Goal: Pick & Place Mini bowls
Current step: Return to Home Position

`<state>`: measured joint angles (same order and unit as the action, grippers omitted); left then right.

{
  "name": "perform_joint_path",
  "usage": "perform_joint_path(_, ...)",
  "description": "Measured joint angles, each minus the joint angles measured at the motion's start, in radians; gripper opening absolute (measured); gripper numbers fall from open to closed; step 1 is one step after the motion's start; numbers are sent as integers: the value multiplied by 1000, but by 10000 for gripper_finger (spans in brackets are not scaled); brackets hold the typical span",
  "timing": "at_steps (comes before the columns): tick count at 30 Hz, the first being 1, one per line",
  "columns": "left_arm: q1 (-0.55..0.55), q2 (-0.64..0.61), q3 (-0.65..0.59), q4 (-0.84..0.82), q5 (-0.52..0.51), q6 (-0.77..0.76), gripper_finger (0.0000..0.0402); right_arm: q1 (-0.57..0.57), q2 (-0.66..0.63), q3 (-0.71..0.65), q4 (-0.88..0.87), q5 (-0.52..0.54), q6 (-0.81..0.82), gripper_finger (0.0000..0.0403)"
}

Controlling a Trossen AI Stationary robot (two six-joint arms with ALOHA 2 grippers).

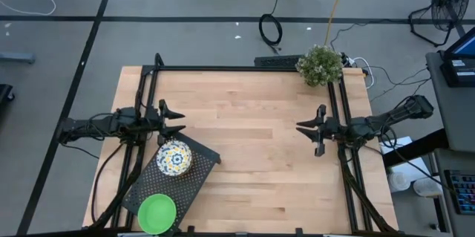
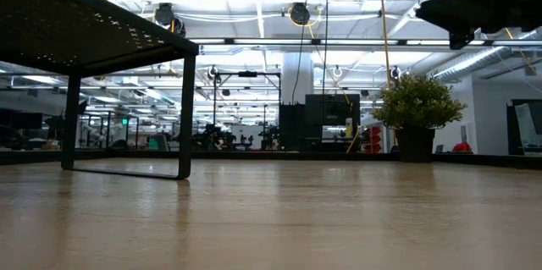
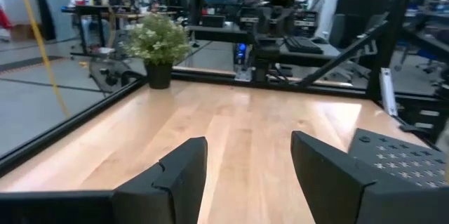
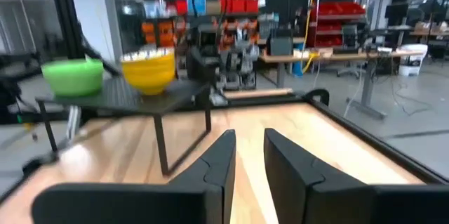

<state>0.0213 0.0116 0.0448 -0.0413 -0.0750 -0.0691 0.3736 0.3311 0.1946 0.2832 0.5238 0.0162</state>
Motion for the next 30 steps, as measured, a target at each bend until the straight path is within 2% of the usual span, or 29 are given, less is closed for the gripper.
perform_joint_path(3,21,0,0,1,59,7,209,-1,-110,-31,-28,-7,-7,66)
perform_joint_path(8,50,0,0,-10,148,10,209,-1,-270,-56,-175,-125,-40,66)
perform_joint_path(11,57,0,0,-11,191,4,209,-1,-331,-82,-191,-163,-42,66)
perform_joint_path(14,56,0,0,-9,219,7,209,-1,-328,-101,-193,-166,-74,66)
perform_joint_path(22,57,0,0,-9,208,3,209,-1,-313,-136,-197,-162,-115,66)
perform_joint_path(30,57,7,0,-10,206,-42,209,-1,-288,-143,-186,-161,-74,66)
